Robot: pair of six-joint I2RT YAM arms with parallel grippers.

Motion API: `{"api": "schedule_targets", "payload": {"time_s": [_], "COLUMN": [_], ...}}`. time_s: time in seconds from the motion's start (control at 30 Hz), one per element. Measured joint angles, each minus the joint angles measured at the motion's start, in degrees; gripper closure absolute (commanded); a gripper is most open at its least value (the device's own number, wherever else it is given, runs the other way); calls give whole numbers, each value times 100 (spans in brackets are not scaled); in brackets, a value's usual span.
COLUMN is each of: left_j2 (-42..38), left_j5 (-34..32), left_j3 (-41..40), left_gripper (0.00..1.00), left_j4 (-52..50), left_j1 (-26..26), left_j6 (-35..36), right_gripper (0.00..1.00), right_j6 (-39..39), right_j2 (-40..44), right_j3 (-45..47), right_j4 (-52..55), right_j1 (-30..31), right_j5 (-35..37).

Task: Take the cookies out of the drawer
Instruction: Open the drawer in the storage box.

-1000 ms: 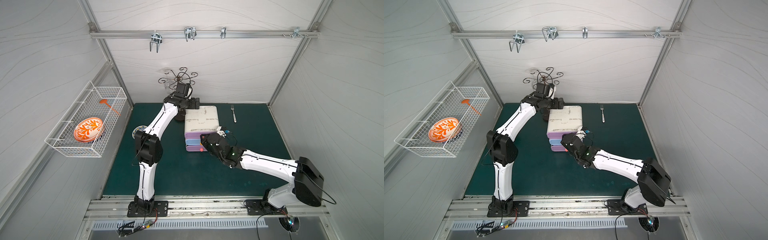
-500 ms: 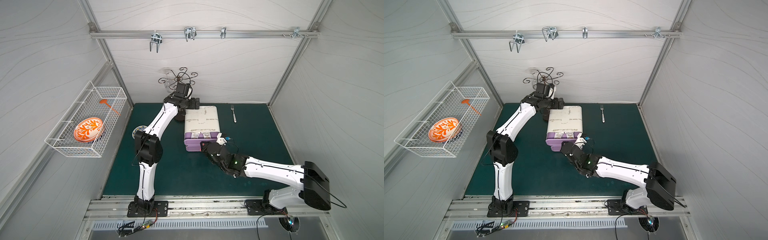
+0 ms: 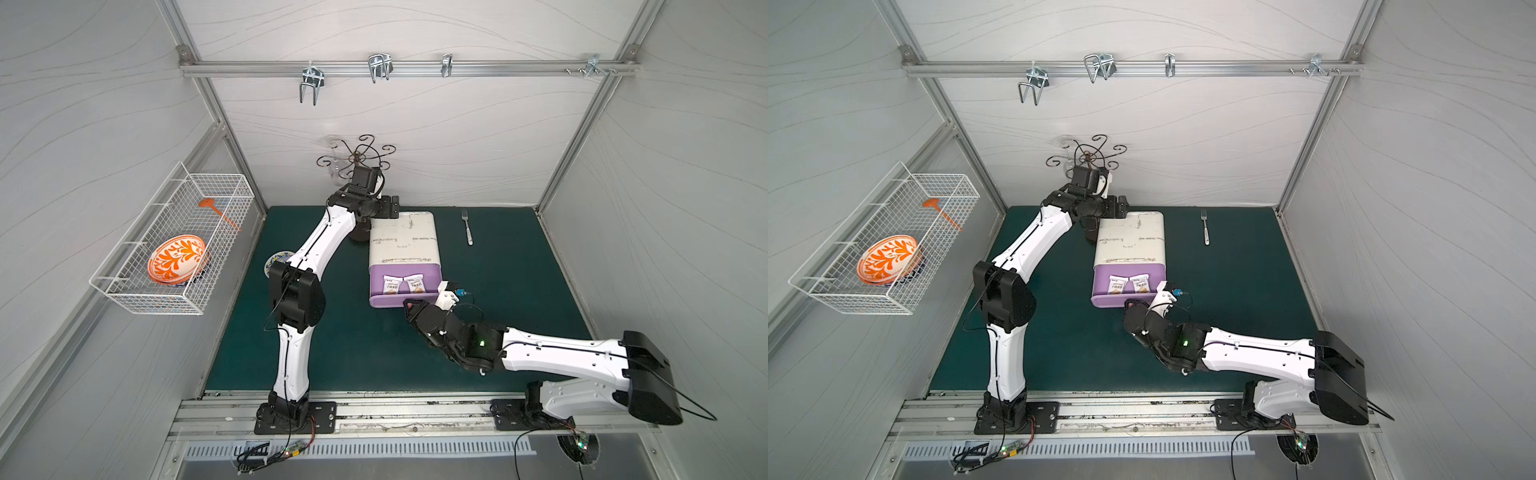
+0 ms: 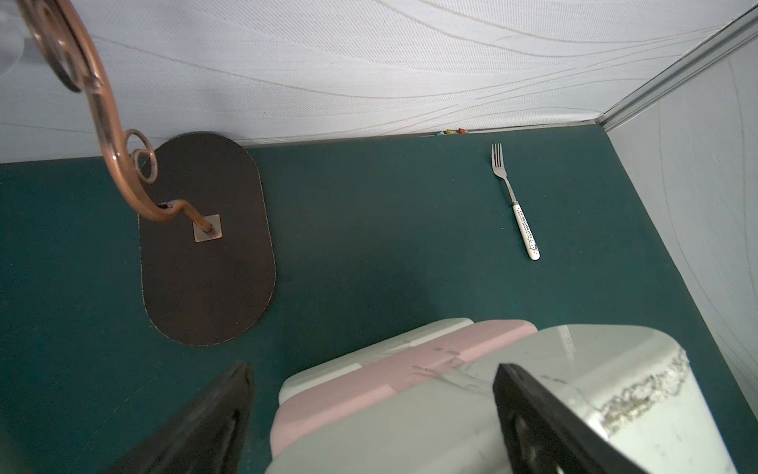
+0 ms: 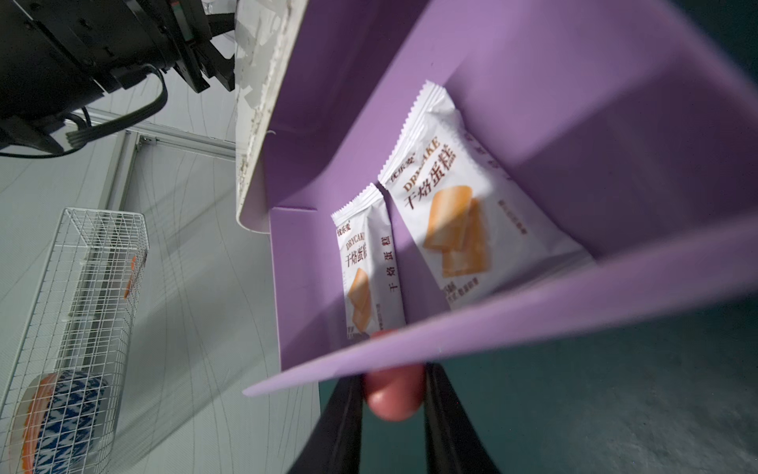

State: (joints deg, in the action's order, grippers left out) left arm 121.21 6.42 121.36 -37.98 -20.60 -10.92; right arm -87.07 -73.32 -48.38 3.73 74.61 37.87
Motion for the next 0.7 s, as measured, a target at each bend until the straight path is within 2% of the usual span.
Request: {"api": "schedule_targets", "payload": {"time_s": [0.7], "left_j2": [0], "left_j5": [2], "left_j3": [0], "left_gripper": [2], "left_j4": [-20], "left_j1": [9], "left_j6": [-81], "right_gripper": [78], "right_j6": [-479], "right_j2": [4], "right_j3": [-9], "right_j4": [509], "right_j1": [389], "right_j5": [319]}}
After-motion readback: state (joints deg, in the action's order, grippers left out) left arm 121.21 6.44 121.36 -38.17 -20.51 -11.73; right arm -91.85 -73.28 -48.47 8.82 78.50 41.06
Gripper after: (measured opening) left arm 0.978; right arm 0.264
